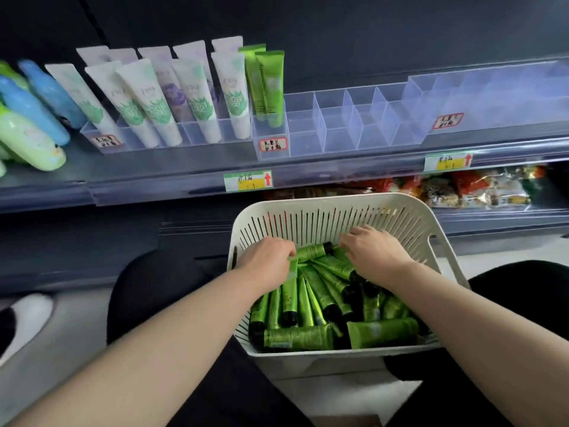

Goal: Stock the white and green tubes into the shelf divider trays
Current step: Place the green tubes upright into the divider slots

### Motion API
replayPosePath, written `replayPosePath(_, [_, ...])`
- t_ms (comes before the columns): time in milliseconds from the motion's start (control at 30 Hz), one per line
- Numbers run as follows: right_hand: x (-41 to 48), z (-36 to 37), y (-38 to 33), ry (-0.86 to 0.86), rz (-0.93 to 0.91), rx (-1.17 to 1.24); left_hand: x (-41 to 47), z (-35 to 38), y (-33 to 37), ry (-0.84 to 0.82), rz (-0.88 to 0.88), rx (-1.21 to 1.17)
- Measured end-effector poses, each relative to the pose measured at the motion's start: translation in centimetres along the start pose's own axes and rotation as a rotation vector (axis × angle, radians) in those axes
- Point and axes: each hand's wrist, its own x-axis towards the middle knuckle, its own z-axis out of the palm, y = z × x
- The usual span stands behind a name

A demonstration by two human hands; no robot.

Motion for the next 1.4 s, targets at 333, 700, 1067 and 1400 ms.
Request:
replayPosePath(333, [2.2,5.7,-1.8,-0.271,0.130,0.011,2.2,1.8,-1.2,-0.122,-0.171,0.044])
replayPosePath(700, [1.3,5.6,-2.5,-0.433,0.195,-0.012,2.8,3.9,-1.3,-0.203,-0.159,0.044])
replayPosePath(1067, [0.6,1.2,-0.6,-0.138,0.305,0.361,2.7,6.3,-1.2,-0.181,-0.208,-0.108])
replayPosePath(1400, [0.7,1.2,-1.5,-0.183,0.271,0.481,3.9,8.6,0.4,-0.209,-0.419,-0.282])
